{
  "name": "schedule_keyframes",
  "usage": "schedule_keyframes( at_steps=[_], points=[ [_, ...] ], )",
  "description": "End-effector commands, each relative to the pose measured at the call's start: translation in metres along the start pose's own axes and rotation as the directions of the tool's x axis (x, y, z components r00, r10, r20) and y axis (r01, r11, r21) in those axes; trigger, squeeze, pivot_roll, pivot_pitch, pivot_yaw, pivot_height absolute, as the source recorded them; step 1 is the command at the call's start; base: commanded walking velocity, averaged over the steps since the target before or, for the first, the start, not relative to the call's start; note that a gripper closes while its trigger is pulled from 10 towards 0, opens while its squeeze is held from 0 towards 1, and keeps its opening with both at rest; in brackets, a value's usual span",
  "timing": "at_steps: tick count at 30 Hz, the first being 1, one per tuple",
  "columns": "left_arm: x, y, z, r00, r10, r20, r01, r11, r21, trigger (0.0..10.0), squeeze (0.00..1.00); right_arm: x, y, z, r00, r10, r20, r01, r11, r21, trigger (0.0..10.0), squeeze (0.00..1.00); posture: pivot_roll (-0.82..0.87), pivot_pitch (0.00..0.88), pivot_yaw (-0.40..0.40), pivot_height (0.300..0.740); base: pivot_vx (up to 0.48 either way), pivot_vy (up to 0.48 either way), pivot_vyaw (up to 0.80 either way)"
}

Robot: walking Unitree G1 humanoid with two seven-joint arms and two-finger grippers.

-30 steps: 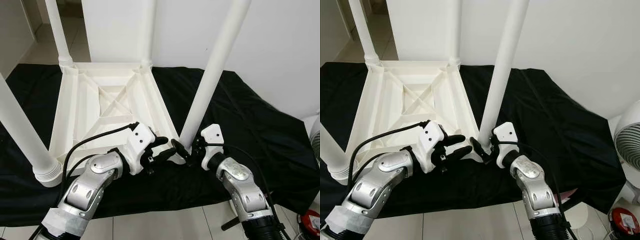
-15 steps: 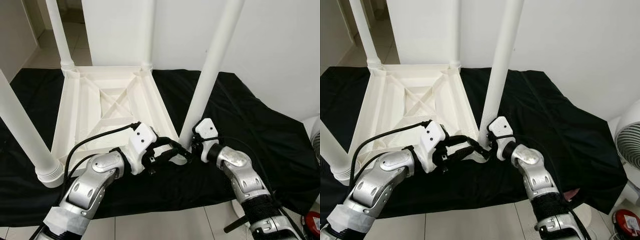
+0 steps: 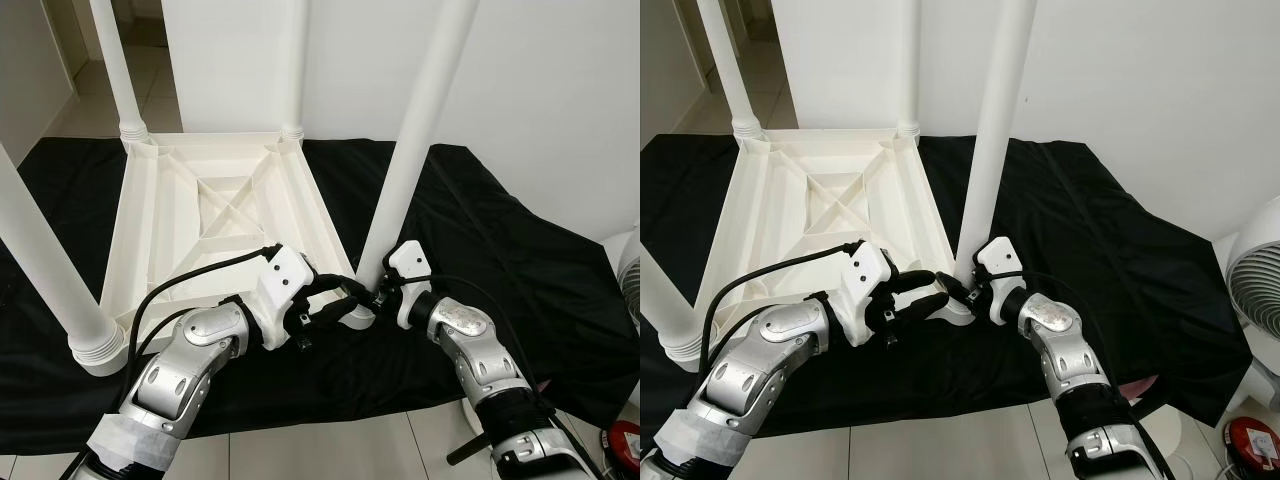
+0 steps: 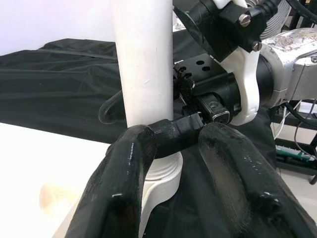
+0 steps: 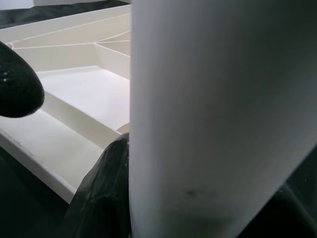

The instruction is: Building children table

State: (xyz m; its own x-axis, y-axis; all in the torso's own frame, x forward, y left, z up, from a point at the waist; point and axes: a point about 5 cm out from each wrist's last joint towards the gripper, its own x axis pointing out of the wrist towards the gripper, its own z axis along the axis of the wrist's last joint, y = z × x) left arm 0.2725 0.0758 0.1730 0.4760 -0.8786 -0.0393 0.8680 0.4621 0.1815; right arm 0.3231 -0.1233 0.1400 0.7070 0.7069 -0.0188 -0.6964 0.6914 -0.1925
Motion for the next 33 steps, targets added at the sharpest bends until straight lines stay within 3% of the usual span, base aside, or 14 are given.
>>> schedule_keyframes(
  at_steps=[1, 4, 5, 8, 12, 15, 16, 17, 18, 21, 32, 33],
  points=[
    [0.001, -0.004, -0.001, 1.000, -0.019, -0.003, 0.019, 1.000, -0.008, 10.0, 0.00, -0.001, 0.002, -0.005, 0.999, -0.022, -0.023, 0.023, 1.000, 0.013, 0.0, 0.00, 0.06, 0.037, -0.080, 0.740, 0.000, 0.000, 0.00],
    [0.001, -0.005, 0.000, 1.000, -0.020, 0.000, 0.020, 1.000, -0.010, 10.0, 0.00, -0.001, 0.002, -0.006, 0.997, -0.073, -0.030, 0.073, 0.997, -0.009, 0.0, 0.00, 0.06, 0.040, -0.082, 0.740, 0.000, 0.000, 0.00],
    [0.001, -0.005, -0.001, 1.000, -0.021, -0.001, 0.021, 1.000, -0.012, 10.0, 0.00, -0.001, 0.004, -0.005, 0.992, -0.120, -0.029, 0.121, 0.993, 0.011, 10.0, 0.00, 0.05, 0.043, -0.082, 0.740, 0.000, 0.000, 0.00],
    [0.001, -0.006, -0.002, 1.000, -0.023, -0.003, 0.023, 1.000, -0.017, 10.0, 0.00, -0.002, 0.011, -0.002, 0.964, -0.263, -0.029, 0.265, 0.961, 0.076, 10.0, 0.00, 0.05, 0.044, -0.080, 0.740, 0.000, 0.000, 0.00],
    [0.001, -0.006, -0.002, 1.000, -0.023, -0.003, 0.023, 1.000, -0.018, 10.0, 0.00, -0.002, 0.013, -0.001, 0.956, -0.292, -0.032, 0.294, 0.952, 0.092, 10.0, 0.00, 0.05, 0.046, -0.077, 0.740, 0.000, 0.000, 0.00],
    [0.002, -0.006, -0.002, 1.000, -0.027, -0.002, 0.027, 0.999, -0.020, 10.0, 0.00, -0.001, 0.026, 0.002, 0.886, -0.461, -0.045, 0.461, 0.870, 0.177, 10.0, 0.00, 0.04, 0.046, -0.074, 0.740, 0.000, 0.000, 0.00],
    [0.002, -0.006, -0.002, 1.000, -0.027, -0.002, 0.027, 0.999, -0.020, 10.0, 0.00, -0.001, 0.026, 0.002, 0.886, -0.461, -0.045, 0.461, 0.870, 0.177, 10.0, 0.00, 0.04, 0.046, -0.074, 0.740, 0.000, 0.000, 0.00],
    [0.003, -0.006, -0.002, 1.000, -0.030, 0.000, 0.030, 0.999, -0.021, 10.0, 0.00, 0.000, 0.030, 0.002, 0.857, -0.512, -0.051, 0.511, 0.835, 0.205, 10.0, 0.00, 0.04, 0.046, -0.074, 0.740, 0.000, 0.000, 0.00],
    [0.003, -0.006, -0.002, 1.000, -0.030, 0.000, 0.030, 0.999, -0.021, 10.0, 0.00, 0.000, 0.030, 0.002, 0.857, -0.512, -0.051, 0.511, 0.835, 0.205, 10.0, 0.00, 0.04, 0.046, -0.074, 0.740, 0.000, 0.000, 0.00],
    [0.004, -0.007, -0.001, 0.999, -0.036, 0.006, 0.036, 0.999, -0.023, 10.0, 0.00, 0.005, 0.037, 0.005, 0.817, -0.573, -0.055, 0.568, 0.785, 0.247, 10.0, 0.00, 0.04, 0.046, -0.075, 0.740, 0.000, 0.000, 0.00],
    [0.005, -0.007, 0.000, 0.999, -0.041, 0.009, 0.042, 0.999, -0.024, 10.0, 0.00, 0.004, 0.040, 0.011, 0.806, -0.587, -0.077, 0.584, 0.768, 0.261, 10.0, 0.03, 0.03, 0.043, -0.074, 0.740, 0.000, 0.000, 0.00],
    [0.005, -0.007, 0.000, 0.999, -0.042, 0.011, 0.042, 0.999, -0.025, 10.0, 0.00, 0.003, 0.040, 0.012, 0.805, -0.589, -0.072, 0.584, 0.766, 0.270, 10.0, 1.00, 0.03, 0.042, -0.076, 0.740, 0.000, 0.000, 0.00]
  ],
)
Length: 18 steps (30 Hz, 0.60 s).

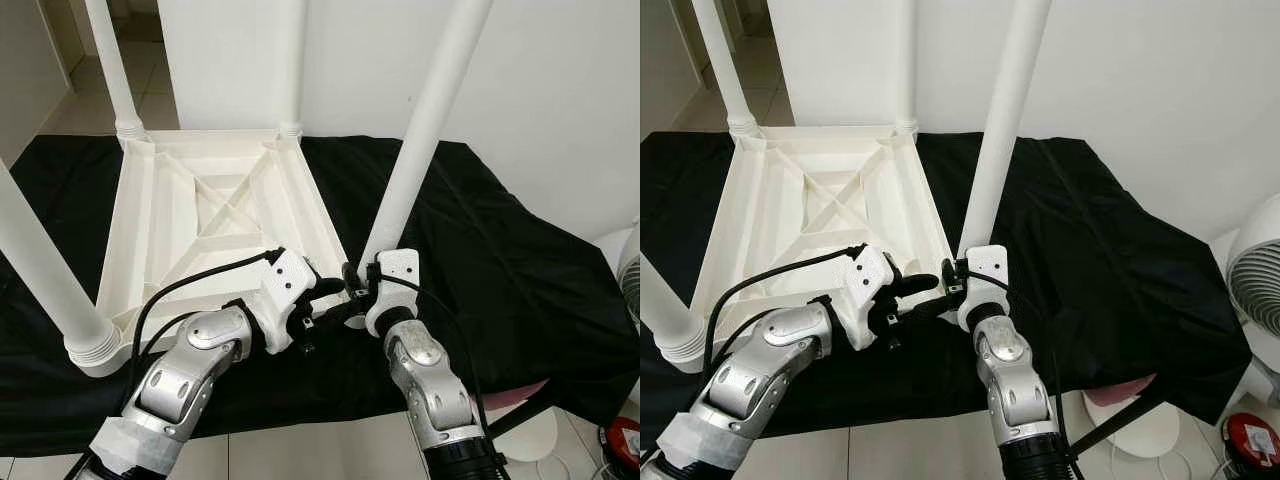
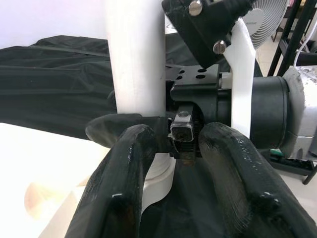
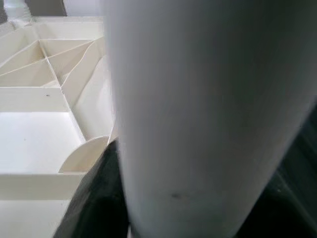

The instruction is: Building children table

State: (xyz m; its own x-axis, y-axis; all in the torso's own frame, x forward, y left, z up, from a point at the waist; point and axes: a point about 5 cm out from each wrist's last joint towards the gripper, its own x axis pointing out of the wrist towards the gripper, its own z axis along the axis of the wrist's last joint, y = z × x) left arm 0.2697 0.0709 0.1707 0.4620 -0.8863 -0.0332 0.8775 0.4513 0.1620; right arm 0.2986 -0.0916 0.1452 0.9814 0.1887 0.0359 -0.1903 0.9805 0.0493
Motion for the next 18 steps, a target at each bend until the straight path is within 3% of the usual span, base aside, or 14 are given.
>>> schedule_keyframes(
  at_steps=[1, 10, 11, 12, 13, 18],
  points=[
    [0.002, -0.002, 0.001, 1.000, -0.027, 0.002, 0.027, 1.000, -0.006, 10.0, 0.00, -0.003, 0.001, 0.001, 0.999, -0.037, 0.000, 0.037, 0.997, 0.065, 10.0, 1.00, 0.03, 0.042, -0.076, 0.740, 0.000, 0.000, 0.00],
    [0.002, -0.002, 0.002, 1.000, -0.027, 0.003, 0.027, 1.000, -0.007, 10.0, 0.00, -0.004, -0.009, 0.010, 0.997, 0.062, 0.043, -0.063, 0.997, 0.043, 10.0, 1.00, 0.03, 0.044, -0.077, 0.740, 0.000, 0.000, 0.00],
    [0.002, -0.002, 0.002, 1.000, -0.026, 0.002, 0.026, 1.000, -0.006, 10.0, 0.00, -0.006, -0.018, 0.009, 0.990, 0.142, 0.009, -0.142, 0.990, 0.025, 10.0, 0.92, 0.04, 0.045, -0.077, 0.740, 0.000, 0.000, 0.00],
    [0.002, -0.002, 0.002, 1.000, -0.026, 0.002, 0.026, 1.000, -0.006, 10.0, 0.00, -0.006, -0.018, 0.009, 0.990, 0.142, 0.009, -0.142, 0.990, 0.025, 10.0, 0.92, 0.04, 0.045, -0.077, 0.740, 0.000, 0.000, 0.00],
    [0.002, -0.002, 0.002, 1.000, -0.025, 0.003, 0.025, 1.000, -0.008, 10.0, 0.00, -0.008, -0.022, 0.010, 0.984, 0.181, 0.002, -0.181, 0.984, 0.010, 10.0, 0.00, 0.03, 0.046, -0.078, 0.740, 0.000, 0.000, 0.00],
    [0.002, -0.002, 0.002, 1.000, -0.027, 0.004, 0.027, 1.000, -0.010, 10.0, 0.00, -0.016, -0.033, 0.009, 0.916, 0.401, -0.025, -0.401, 0.910, -0.104, 10.0, 0.00, 0.03, 0.048, -0.075, 0.740, 0.000, 0.000, 0.00]
  ],
)
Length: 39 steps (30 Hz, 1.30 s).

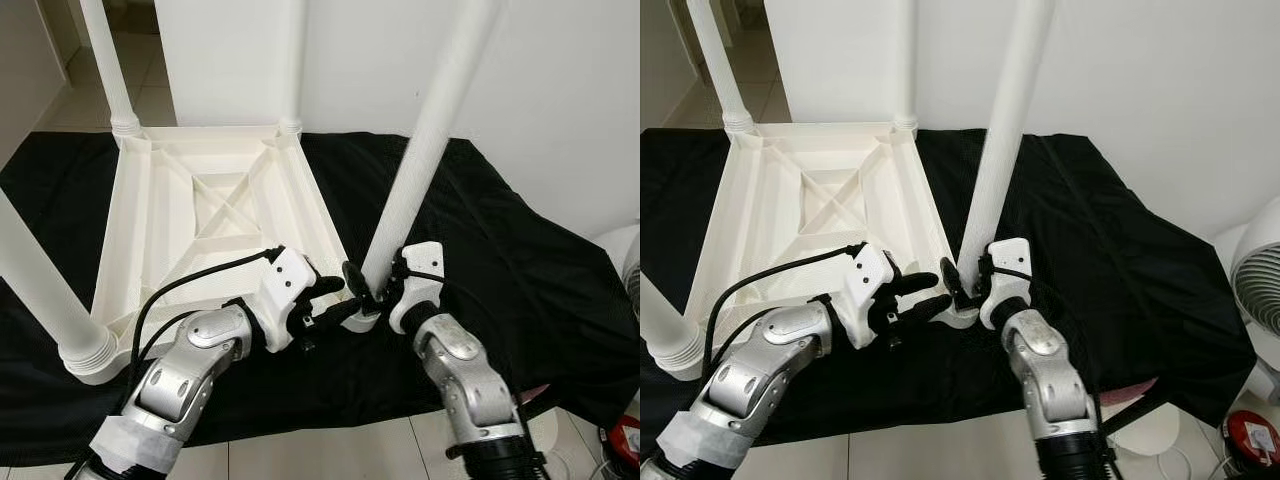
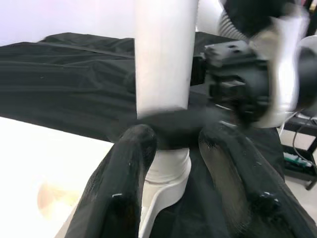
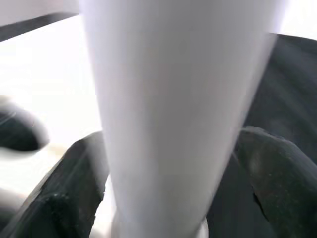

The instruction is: Building children table

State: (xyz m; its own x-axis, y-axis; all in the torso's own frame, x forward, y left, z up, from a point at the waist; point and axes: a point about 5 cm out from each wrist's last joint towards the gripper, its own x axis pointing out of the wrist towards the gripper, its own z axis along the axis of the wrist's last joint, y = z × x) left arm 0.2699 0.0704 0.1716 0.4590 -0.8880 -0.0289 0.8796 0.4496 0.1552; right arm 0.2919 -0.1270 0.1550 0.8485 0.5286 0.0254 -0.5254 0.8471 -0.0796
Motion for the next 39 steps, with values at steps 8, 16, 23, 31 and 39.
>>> schedule_keyframes(
  at_steps=[8, 16, 23, 31, 39],
  points=[
    [0.002, -0.003, 0.001, 0.999, -0.032, 0.001, 0.032, 0.999, -0.003, 10.0, 0.00, 0.001, -0.011, -0.008, 0.982, 0.187, -0.029, -0.189, 0.979, -0.082, 10.0, 0.00, 0.03, 0.043, -0.071, 0.740, 0.000, 0.000, 0.00],
    [0.003, -0.003, 0.002, 0.999, -0.033, 0.003, 0.033, 0.999, 0.000, 10.0, 0.00, 0.022, -0.012, -0.012, 0.963, 0.264, -0.051, -0.268, 0.958, -0.099, 10.0, 0.00, 0.05, 0.036, -0.075, 0.740, 0.000, 0.000, 0.00],
    [0.001, -0.002, 0.003, 1.000, -0.023, 0.004, 0.023, 1.000, 0.003, 10.0, 0.00, 0.025, -0.008, -0.021, 0.945, 0.323, -0.055, -0.326, 0.943, -0.064, 0.0, 0.00, 0.06, 0.030, -0.083, 0.740, 0.000, 0.000, 0.00],
    [0.001, -0.003, 0.002, 1.000, -0.023, 0.003, 0.023, 1.000, 0.001, 10.0, 0.00, 0.019, -0.007, -0.027, 0.941, 0.334, -0.048, -0.336, 0.941, -0.037, 0.0, 0.00, 0.05, 0.026, -0.084, 0.740, 0.000, 0.000, 0.00],
    [0.002, -0.004, 0.001, 0.999, -0.034, 0.002, 0.034, 0.999, -0.002, 10.0, 0.00, 0.015, -0.003, -0.028, 0.958, 0.285, -0.020, -0.285, 0.958, 0.016, 10.0, 0.00, 0.05, 0.018, -0.083, 0.740, 0.000, 0.000, 0.00]
  ],
)
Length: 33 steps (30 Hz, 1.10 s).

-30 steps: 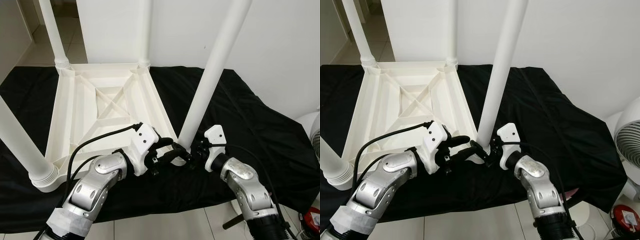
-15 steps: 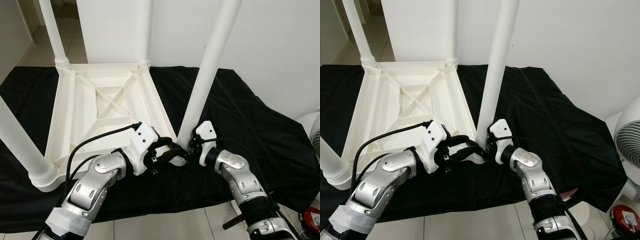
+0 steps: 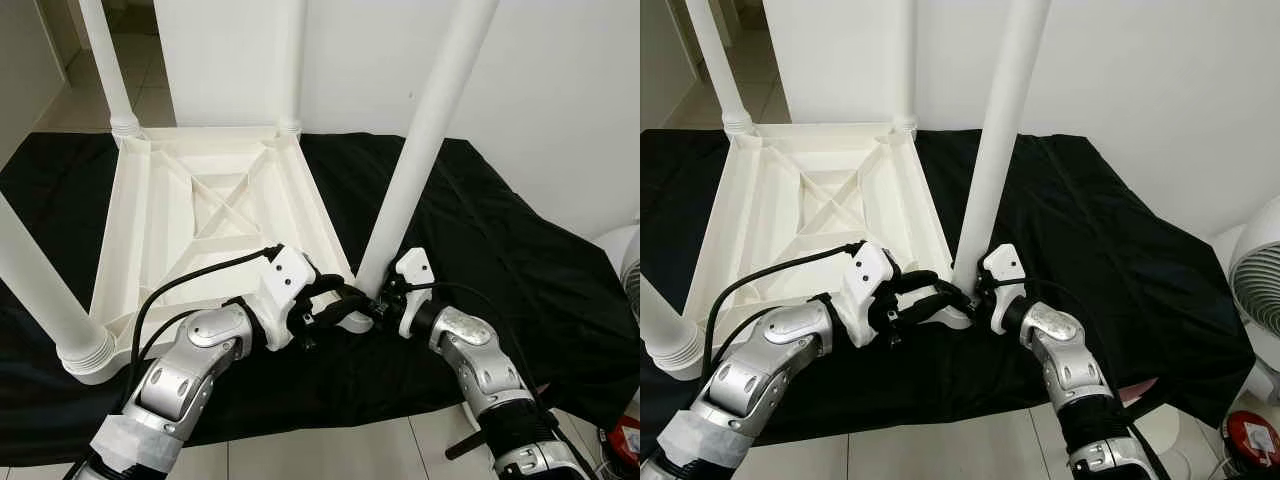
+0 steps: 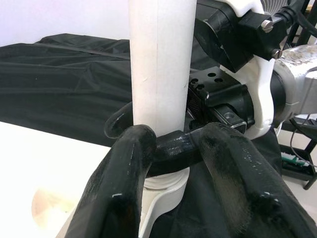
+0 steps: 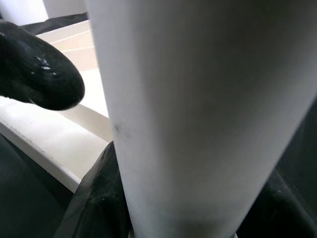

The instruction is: Building children table

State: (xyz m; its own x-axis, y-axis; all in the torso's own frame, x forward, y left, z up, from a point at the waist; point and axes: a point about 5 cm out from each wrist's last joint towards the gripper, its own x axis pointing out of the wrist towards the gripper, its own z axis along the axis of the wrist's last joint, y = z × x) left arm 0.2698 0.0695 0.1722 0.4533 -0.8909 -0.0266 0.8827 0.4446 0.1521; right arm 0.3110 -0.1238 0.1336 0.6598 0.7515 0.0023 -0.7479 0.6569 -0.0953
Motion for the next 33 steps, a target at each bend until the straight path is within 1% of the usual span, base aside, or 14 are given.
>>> schedule_keyframes(
  at_steps=[1, 2, 6, 9, 12, 14, 15, 16, 17, 25, 26, 29, 30, 33],
  points=[
    [0.002, -0.004, 0.000, 1.000, -0.030, -0.002, 0.030, 1.000, 0.001, 10.0, 0.00, 0.000, 0.004, -0.006, 0.999, -0.034, -0.017, 0.035, 0.998, 0.042, 10.0, 0.00, 0.04, 0.017, -0.083, 0.740, 0.000, 0.000, 0.00],
    [0.002, -0.004, 0.000, 1.000, -0.030, -0.002, 0.030, 1.000, 0.001, 10.0, 0.00, 0.000, 0.004, -0.006, 0.999, -0.034, -0.017, 0.035, 0.998, 0.042, 10.0, 0.00, 0.04, 0.017, -0.083, 0.740, 0.000, 0.000, 0.00],
    [0.002, -0.006, -0.001, 0.999, -0.041, -0.003, 0.041, 0.999, -0.003, 10.0, 0.00, 0.006, 0.008, -0.010, 0.987, -0.157, -0.017, 0.158, 0.984, 0.081, 10.0, 0.00, 0.04, 0.013, -0.086, 0.740, 0.000, 0.000, 0.00],
    [0.003, -0.009, 0.000, 0.998, -0.056, 0.006, 0.056, 0.998, -0.008, 10.0, 0.00, 0.014, 0.014, -0.015, 0.944, -0.328, -0.017, 0.327, 0.935, 0.134, 10.0, 0.00, 0.05, 0.012, -0.091, 0.740, 0.000, 0.000, 0.00],
    [0.003, -0.009, 0.000, 0.998, -0.057, 0.005, 0.057, 0.998, -0.009, 10.0, 0.00, 0.014, 0.016, -0.016, 0.928, -0.371, -0.030, 0.371, 0.916, 0.149, 10.0, 0.00, 0.05, 0.011, -0.095, 0.740, 0.000, 0.000, 0.00],
    [0.002, -0.010, -0.001, 0.998, -0.058, 0.002, 0.058, 0.998, -0.010, 10.0, 0.00, 0.014, 0.019, -0.021, 0.842, -0.535, -0.076, 0.539, 0.823, 0.181, 10.0, 0.00, 0.05, 0.009, -0.100, 0.740, 0.000, 0.000, 0.00],
    [0.002, -0.010, -0.001, 0.998, -0.058, 0.002, 0.058, 0.998, -0.010, 10.0, 0.00, 0.014, 0.019, -0.021, 0.842, -0.535, -0.076, 0.539, 0.823, 0.181, 10.0, 0.00, 0.05, 0.009, -0.100, 0.740, 0.000, 0.000, 0.00],
    [0.001, -0.011, -0.001, 0.998, -0.058, 0.001, 0.058, 0.998, -0.011, 10.0, 0.00, 0.013, 0.021, -0.023, 0.810, -0.578, -0.095, 0.585, 0.788, 0.191, 10.0, 0.00, 0.05, 0.009, -0.100, 0.740, 0.000, 0.000, 0.00],
    [0.001, -0.011, -0.001, 0.998, -0.060, 0.000, 0.060, 0.998, -0.010, 10.0, 0.00, 0.014, 0.025, -0.024, 0.799, -0.593, -0.101, 0.600, 0.776, 0.192, 10.0, 0.00, 0.06, 0.005, -0.103, 0.740, 0.000, 0.000, 0.00],
    [0.002, -0.012, 0.000, 0.997, -0.074, 0.002, 0.074, 0.997, -0.012, 10.0, 0.00, 0.017, 0.031, -0.021, 0.813, -0.575, -0.091, 0.581, 0.793, 0.183, 10.0, 0.00, 0.06, 0.005, -0.099, 0.740, 0.000, 0.000, 0.00],
    [0.002, -0.012, 0.000, 0.997, -0.076, 0.001, 0.076, 0.997, -0.012, 10.0, 0.00, 0.016, 0.029, -0.021, 0.812, -0.576, -0.088, 0.582, 0.790, 0.194, 10.0, 1.00, 0.06, 0.005, -0.099, 0.740, 0.000, 0.000, 0.00],
    [0.002, -0.012, 0.000, 0.997, -0.079, 0.000, 0.079, 0.997, -0.018, 10.0, 0.00, 0.012, 0.027, -0.020, 0.815, -0.574, -0.078, 0.577, 0.791, 0.202, 10.0, 1.00, 0.05, 0.006, -0.098, 0.740, 0.000, 0.000, 0.00],
    [0.001, -0.012, 0.000, 0.997, -0.081, -0.001, 0.081, 0.997, -0.019, 10.0, 0.00, 0.010, 0.026, -0.019, 0.836, -0.546, -0.063, 0.546, 0.812, 0.207, 10.0, 1.00, 0.05, 0.005, -0.098, 0.740, 0.000, 0.000, 0.00],
    [0.001, -0.013, -0.001, 0.997, -0.083, -0.001, 0.083, 0.996, -0.019, 10.0, 0.00, 0.009, 0.027, -0.019, 0.850, -0.524, -0.053, 0.523, 0.827, 0.209, 10.0, 1.00, 0.05, 0.005, -0.098, 0.740, 0.000, 0.000, 0.00]
  ],
)
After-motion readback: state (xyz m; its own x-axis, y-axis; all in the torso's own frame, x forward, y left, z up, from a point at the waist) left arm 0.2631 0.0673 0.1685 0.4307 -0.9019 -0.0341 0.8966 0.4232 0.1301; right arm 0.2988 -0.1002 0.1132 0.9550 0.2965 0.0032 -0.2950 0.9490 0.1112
